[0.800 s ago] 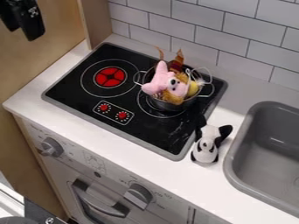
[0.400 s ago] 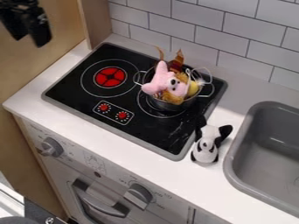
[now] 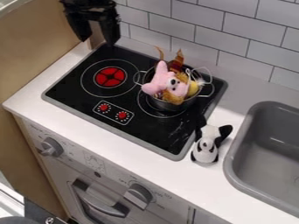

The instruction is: Put the silver pot to the left side of the burner

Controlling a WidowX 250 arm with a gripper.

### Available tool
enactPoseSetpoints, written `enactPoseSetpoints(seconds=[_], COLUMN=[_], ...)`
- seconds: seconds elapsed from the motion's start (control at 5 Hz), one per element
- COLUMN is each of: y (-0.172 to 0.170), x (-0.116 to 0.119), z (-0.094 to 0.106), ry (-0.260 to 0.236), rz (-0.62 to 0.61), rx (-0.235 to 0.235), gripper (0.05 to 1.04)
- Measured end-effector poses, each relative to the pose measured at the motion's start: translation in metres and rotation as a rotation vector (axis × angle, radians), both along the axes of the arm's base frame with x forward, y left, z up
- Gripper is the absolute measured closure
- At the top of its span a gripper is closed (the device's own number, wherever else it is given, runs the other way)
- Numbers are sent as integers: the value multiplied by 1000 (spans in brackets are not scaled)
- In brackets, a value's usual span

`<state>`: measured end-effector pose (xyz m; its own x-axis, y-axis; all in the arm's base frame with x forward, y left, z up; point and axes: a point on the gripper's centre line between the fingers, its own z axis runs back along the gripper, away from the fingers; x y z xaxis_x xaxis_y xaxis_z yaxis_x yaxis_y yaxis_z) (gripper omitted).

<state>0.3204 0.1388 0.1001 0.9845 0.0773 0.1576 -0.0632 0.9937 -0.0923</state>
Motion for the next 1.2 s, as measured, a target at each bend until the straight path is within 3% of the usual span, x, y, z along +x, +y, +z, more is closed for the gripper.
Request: enactPoseSetpoints(seconds=[0.2,0.8,1.0,1.2], y=[1,2,-22,-46], x=[-12,-12,-11,-7], z=[8,8,-2,-6], ry=[60,57,58,23], rz=[-58,-51,50,85], rx=[-48,-46,-42,-26], gripper=[84,84,85,84])
